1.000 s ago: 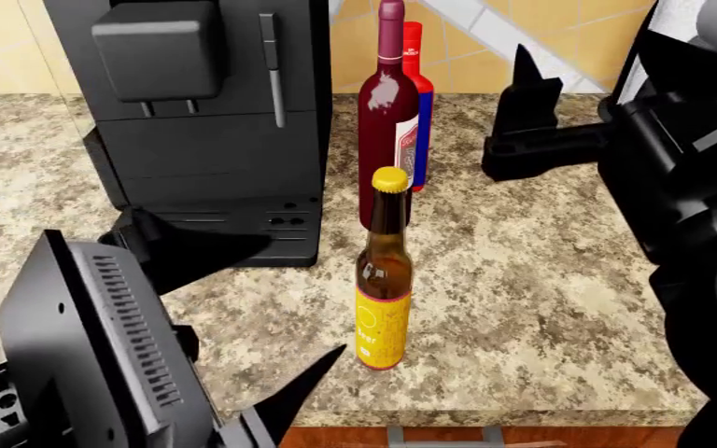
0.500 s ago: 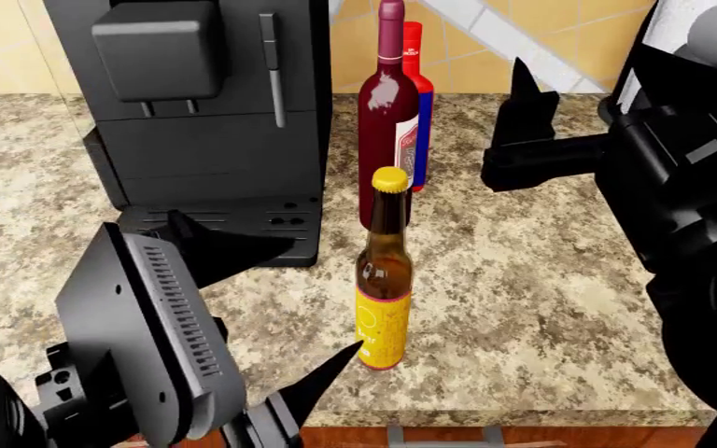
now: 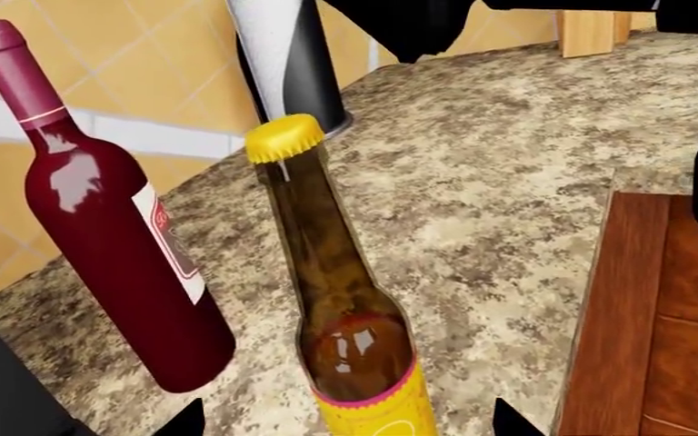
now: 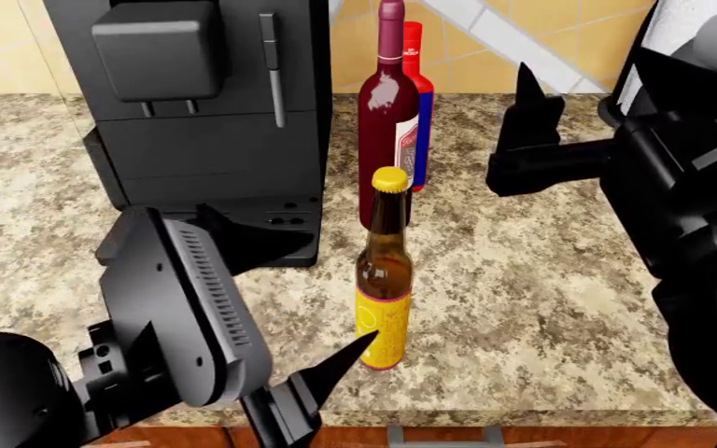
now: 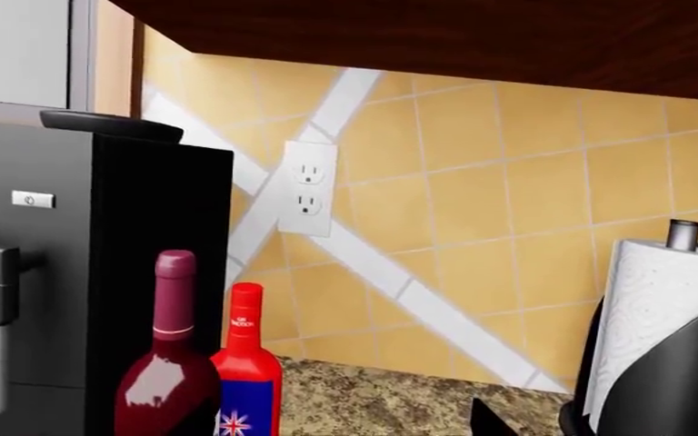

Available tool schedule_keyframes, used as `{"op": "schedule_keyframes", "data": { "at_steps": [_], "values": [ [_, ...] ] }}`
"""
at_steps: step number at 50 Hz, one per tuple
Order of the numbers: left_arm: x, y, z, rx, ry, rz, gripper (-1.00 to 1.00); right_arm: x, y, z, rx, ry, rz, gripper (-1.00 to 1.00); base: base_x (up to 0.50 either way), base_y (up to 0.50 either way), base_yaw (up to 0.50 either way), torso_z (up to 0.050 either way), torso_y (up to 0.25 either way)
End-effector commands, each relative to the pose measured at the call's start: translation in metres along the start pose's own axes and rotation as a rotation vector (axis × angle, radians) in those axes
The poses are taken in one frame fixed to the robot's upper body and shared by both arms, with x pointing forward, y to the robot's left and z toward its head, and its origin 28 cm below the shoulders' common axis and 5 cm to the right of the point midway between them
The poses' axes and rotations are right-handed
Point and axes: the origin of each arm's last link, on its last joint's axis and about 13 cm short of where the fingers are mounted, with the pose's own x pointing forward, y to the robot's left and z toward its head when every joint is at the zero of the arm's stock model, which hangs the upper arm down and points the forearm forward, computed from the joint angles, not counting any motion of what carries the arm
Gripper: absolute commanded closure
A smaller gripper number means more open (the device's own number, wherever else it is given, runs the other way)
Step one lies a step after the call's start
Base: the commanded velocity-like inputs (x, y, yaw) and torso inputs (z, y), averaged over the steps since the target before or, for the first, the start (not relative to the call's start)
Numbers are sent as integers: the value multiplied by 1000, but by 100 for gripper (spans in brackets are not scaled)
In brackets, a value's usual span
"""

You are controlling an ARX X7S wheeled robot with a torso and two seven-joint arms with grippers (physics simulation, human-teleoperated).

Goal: Move the drinks to the dining counter.

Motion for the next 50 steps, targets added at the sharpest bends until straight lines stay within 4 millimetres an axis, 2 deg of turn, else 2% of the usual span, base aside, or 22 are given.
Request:
{"op": "schedule_keyframes", "data": {
  "at_steps": [1, 8, 19, 34, 50],
  "values": [
    [4, 1, -3, -11, -5, -10, -100, -1, 0, -2, -1, 3, -2, -100, 0, 0, 0, 0, 0],
    [7, 2, -4, -17, -15, -15, -100, -1, 0, -3, 2, 4, 0, -100, 0, 0, 0, 0, 0],
    [29, 7, -8, -42, -34, -65, -100, -4, -4, -7, 3, 7, -9, -100, 0, 0, 0, 0, 0],
    [48, 18, -16, -59, -13, -84, -100, -8, -7, -6, 6, 6, -14, -100, 0, 0, 0, 0, 0],
    [60, 23, -19, -81, -28, -125, -100, -17, -10, -8, 4, 10, -33, -100, 0, 0, 0, 0, 0]
  ]
}}
